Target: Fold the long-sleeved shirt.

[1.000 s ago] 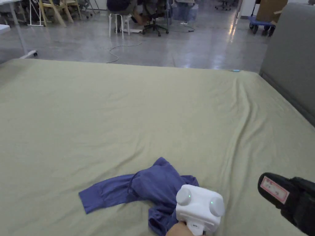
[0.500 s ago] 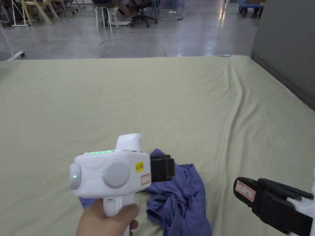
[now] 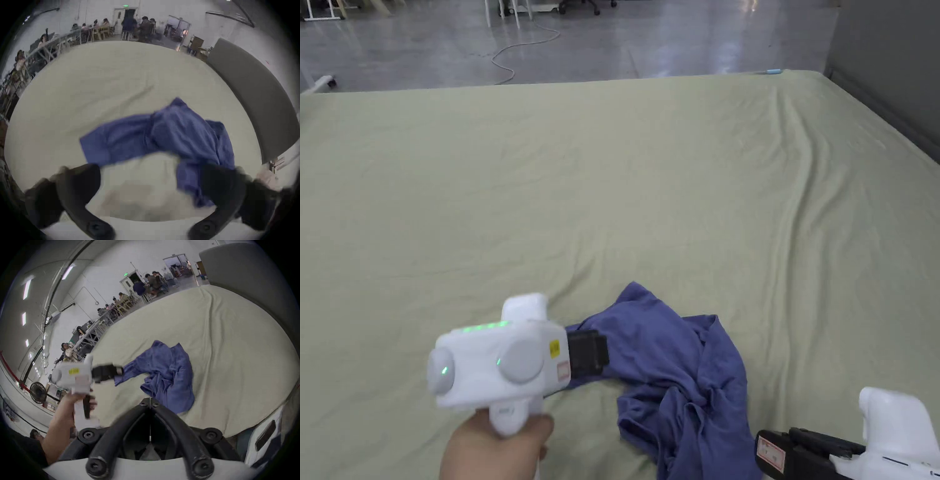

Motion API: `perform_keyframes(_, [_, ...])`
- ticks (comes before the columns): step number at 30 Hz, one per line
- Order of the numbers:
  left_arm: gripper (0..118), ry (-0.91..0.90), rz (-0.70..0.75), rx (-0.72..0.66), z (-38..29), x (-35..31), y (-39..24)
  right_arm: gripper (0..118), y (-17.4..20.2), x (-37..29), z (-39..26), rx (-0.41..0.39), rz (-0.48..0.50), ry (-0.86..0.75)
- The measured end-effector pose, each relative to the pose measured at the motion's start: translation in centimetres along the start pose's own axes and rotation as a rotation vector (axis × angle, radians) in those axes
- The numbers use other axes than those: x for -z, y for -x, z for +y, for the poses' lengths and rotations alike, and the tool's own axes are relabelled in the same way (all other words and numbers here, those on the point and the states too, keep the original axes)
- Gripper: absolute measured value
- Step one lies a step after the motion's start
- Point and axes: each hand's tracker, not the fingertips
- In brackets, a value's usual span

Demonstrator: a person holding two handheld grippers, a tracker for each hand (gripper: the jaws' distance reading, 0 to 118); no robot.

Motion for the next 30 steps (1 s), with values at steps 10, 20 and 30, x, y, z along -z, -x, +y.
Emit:
perform_keyframes(10, [24, 0.12, 0.114, 0.267, 1.9, 7.9, -4.8, 0, -2.3, 3.6, 1.9, 0.031, -0.201, 0.103])
perform_keyframes(20, [14, 0.025, 0.021, 0.224, 4.3, 5.4, -2.6, 116, -5.2, 15.4, 7.6, 0.005, -0.312, 0.232])
perform_keyframes(30, [14, -0.01, -0.115, 0.072, 3.6, -3.3, -0.5, 16, -0.7, 8.8, 7.9, -0.096, -0.204, 0.083])
